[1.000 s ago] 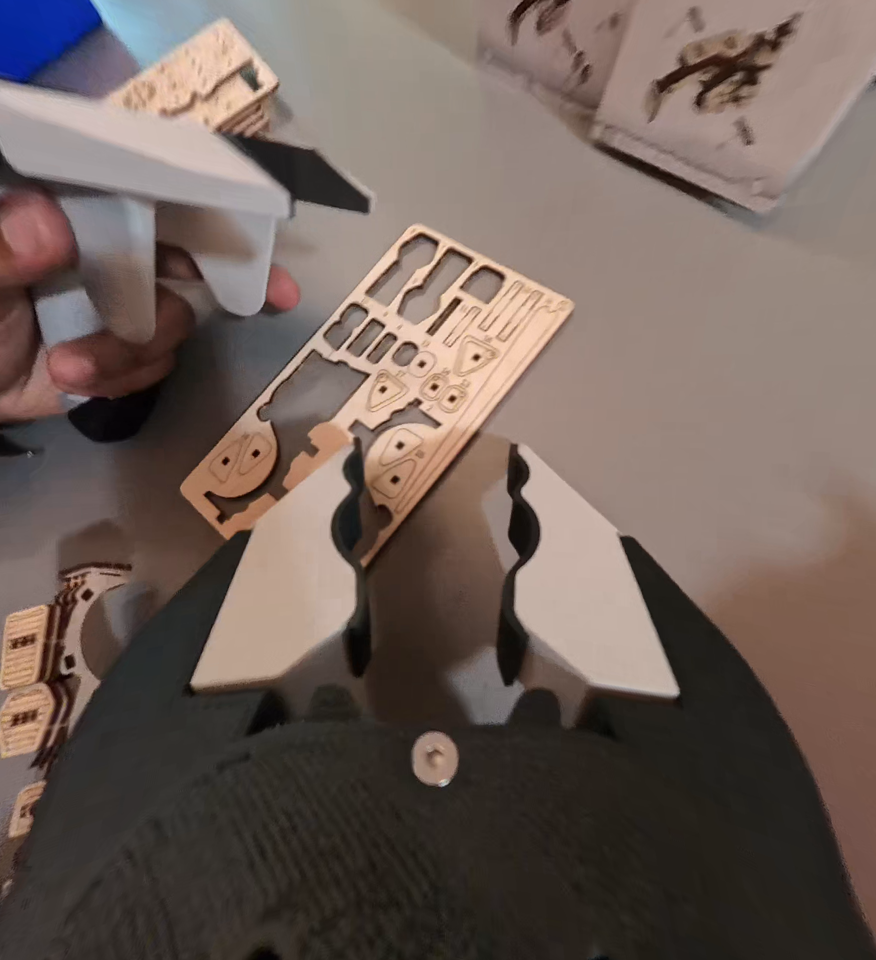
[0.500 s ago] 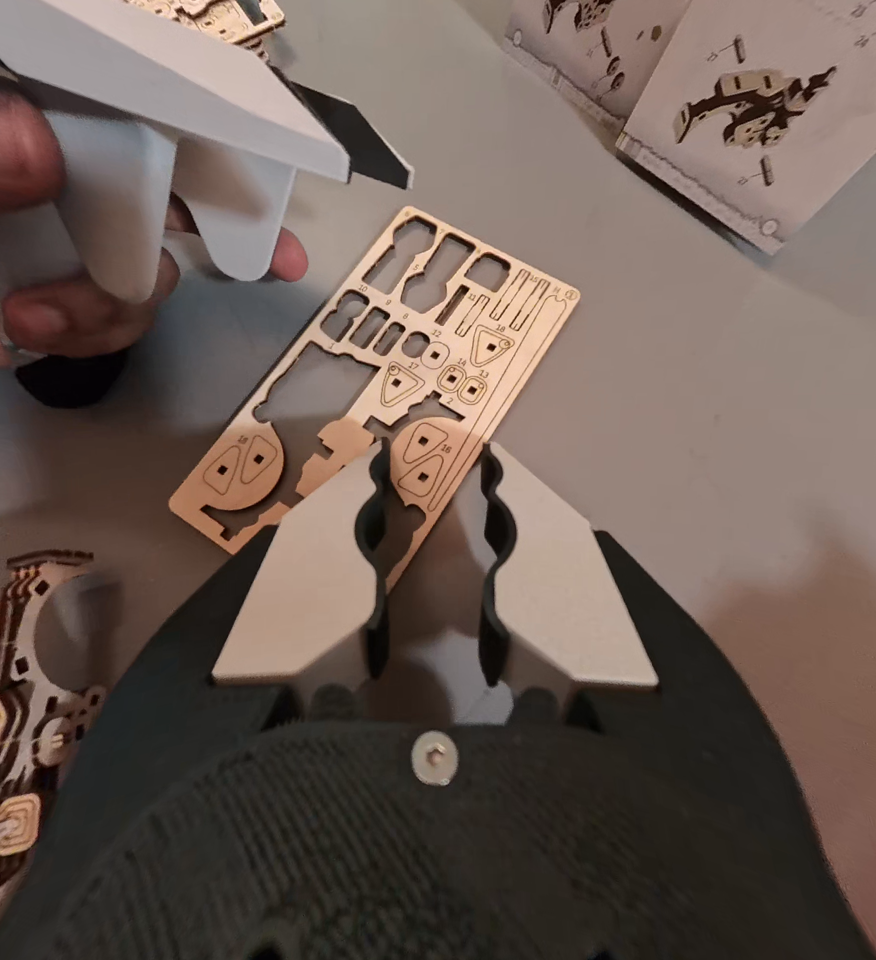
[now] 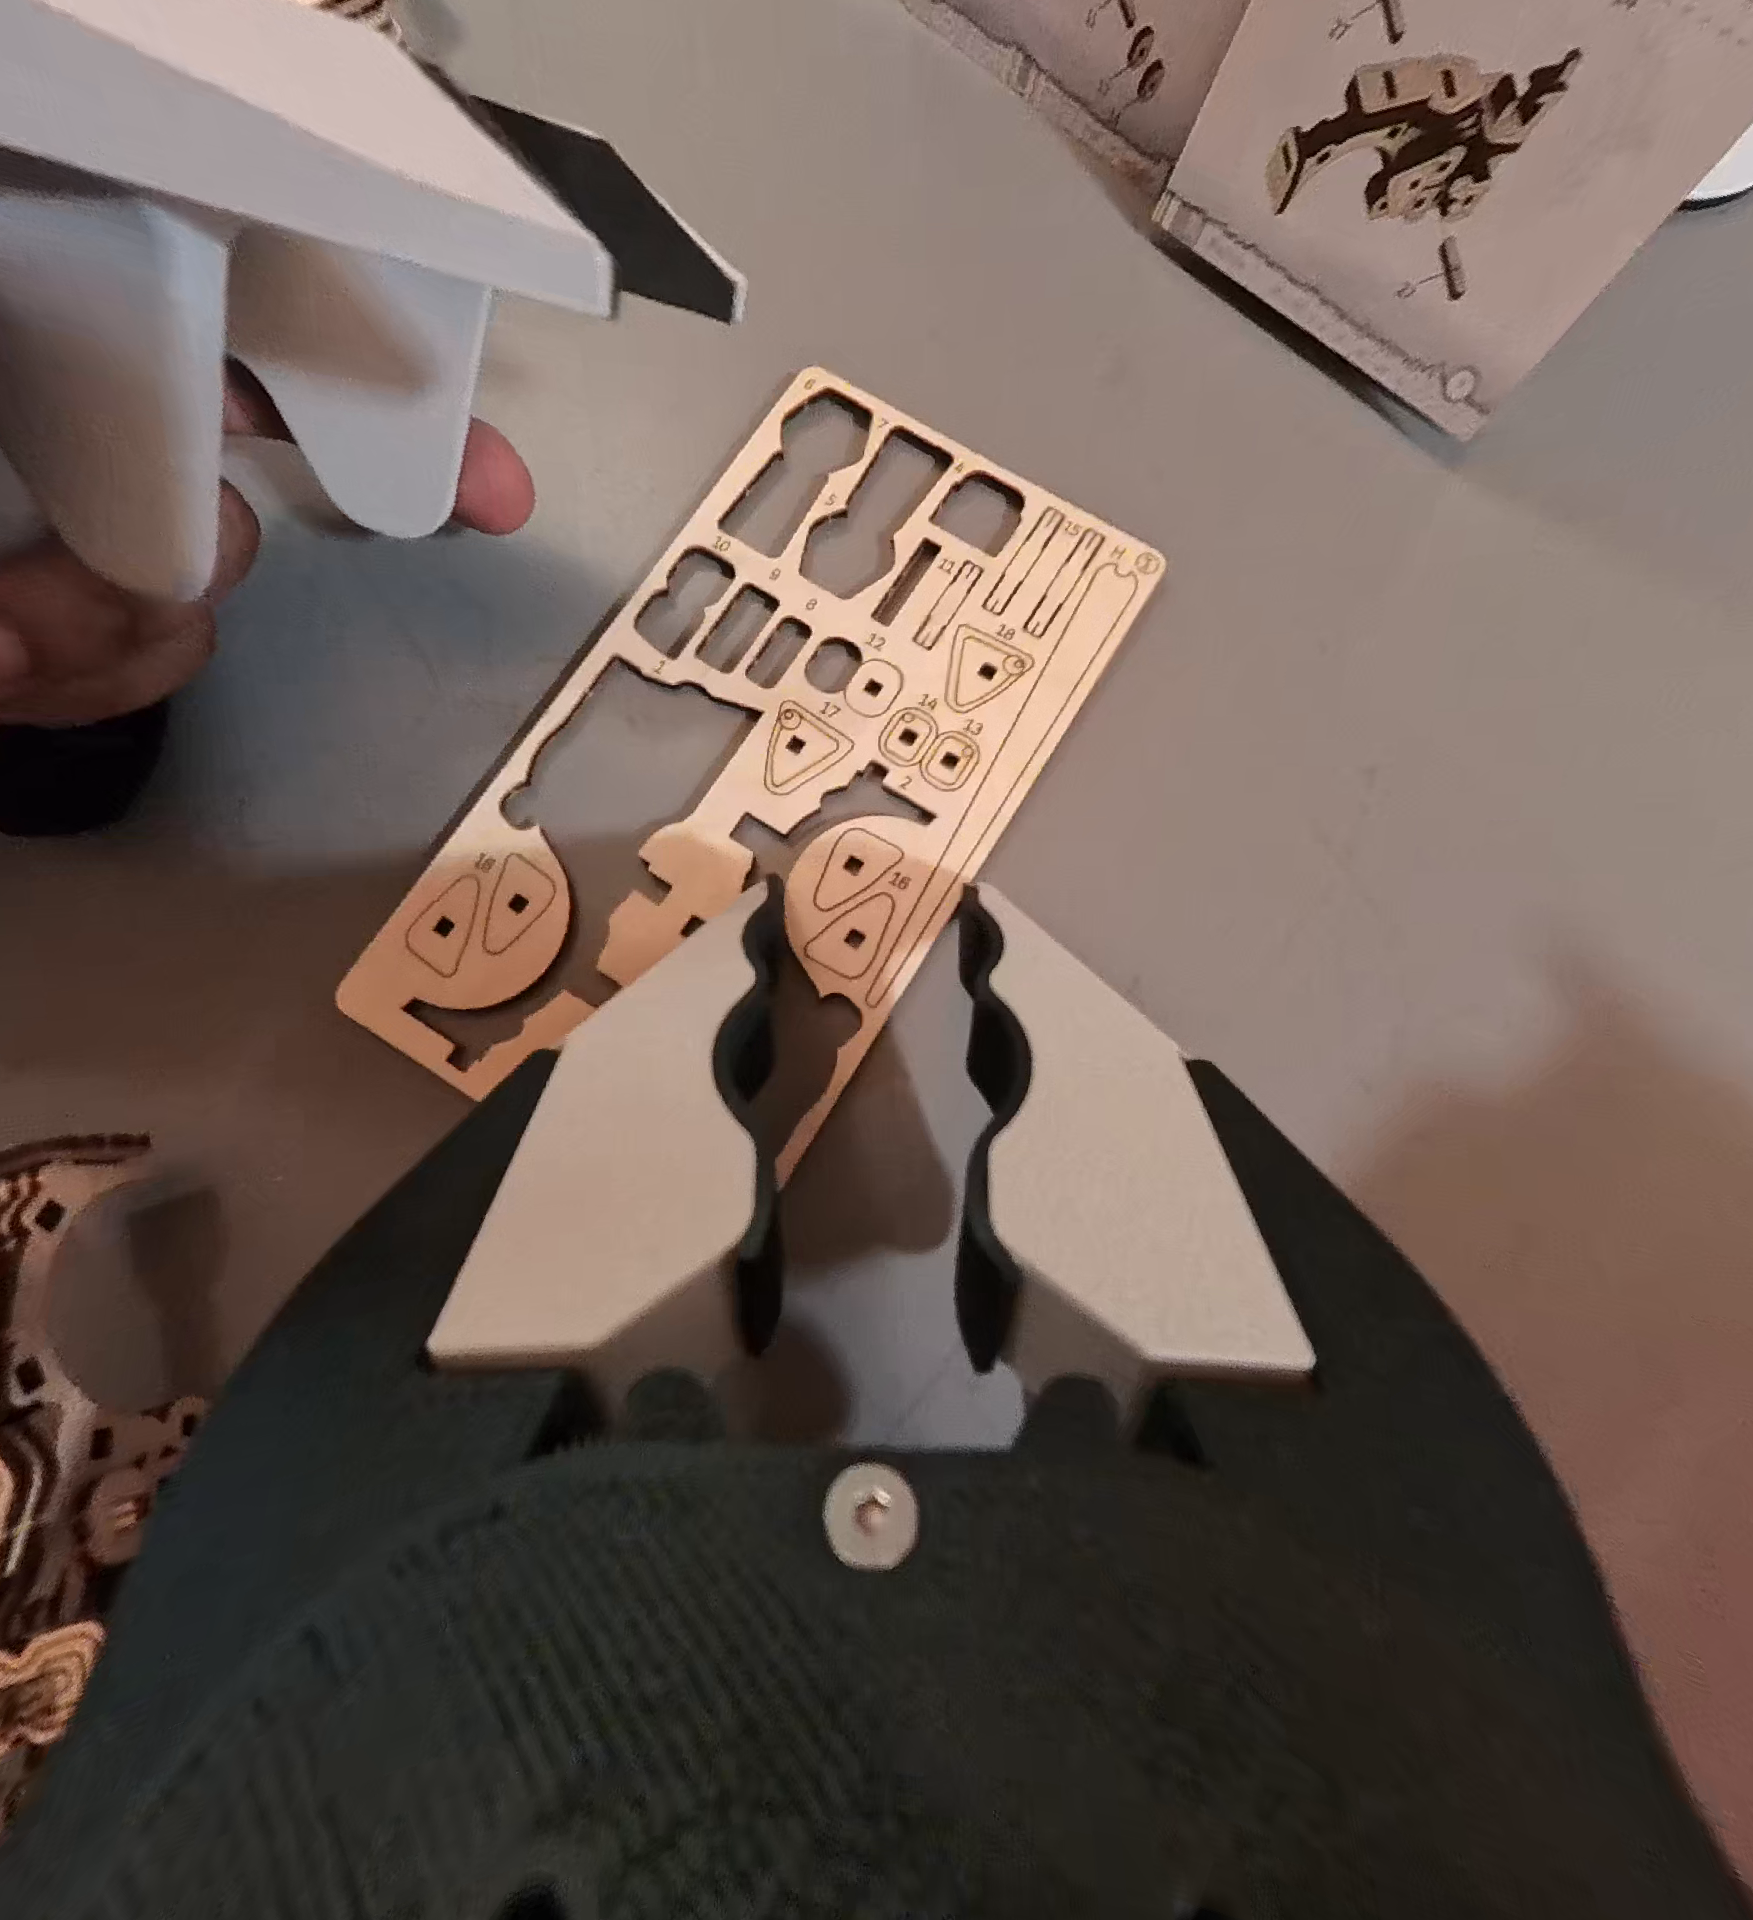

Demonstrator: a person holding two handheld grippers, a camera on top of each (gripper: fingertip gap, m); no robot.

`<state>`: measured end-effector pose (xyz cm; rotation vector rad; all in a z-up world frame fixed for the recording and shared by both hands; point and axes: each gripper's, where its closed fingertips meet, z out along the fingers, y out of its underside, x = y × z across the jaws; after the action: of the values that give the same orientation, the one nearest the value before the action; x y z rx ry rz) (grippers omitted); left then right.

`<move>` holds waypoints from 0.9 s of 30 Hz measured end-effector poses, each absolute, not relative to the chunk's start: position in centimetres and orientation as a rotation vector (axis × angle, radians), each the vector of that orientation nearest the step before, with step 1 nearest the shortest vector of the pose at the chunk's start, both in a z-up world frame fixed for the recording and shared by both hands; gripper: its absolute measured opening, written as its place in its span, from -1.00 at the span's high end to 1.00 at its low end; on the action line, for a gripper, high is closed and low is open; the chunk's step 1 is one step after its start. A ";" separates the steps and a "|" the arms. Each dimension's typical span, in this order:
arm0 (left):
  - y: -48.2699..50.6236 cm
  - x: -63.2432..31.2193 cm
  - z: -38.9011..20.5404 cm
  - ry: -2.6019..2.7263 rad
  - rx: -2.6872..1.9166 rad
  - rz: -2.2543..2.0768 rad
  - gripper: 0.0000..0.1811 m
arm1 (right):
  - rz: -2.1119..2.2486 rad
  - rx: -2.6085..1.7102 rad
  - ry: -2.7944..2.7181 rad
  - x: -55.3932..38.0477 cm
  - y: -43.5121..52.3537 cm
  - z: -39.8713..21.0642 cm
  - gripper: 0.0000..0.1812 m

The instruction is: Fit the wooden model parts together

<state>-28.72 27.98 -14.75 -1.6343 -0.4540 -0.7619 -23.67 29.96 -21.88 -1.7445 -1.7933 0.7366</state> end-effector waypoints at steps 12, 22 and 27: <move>27.6 -30.7 -14.1 -0.535 -1.542 -0.670 0.33 | 0.997 -1.701 -1.490 -23.6 32.9 -17.3 0.64; 27.7 -27.4 -13.8 -0.376 -1.579 -0.944 1.00 | 0.947 -1.409 -1.573 -24.7 30.6 -15.4 0.59; 27.4 -27.5 -12.8 -0.359 -1.505 -0.978 1.00 | 1.210 -1.466 -1.420 -24.6 31.1 -13.8 0.42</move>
<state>-27.55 27.36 -12.81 -1.5051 -0.3586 -0.9775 -24.60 31.07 -13.81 -1.4656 -1.4205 1.2103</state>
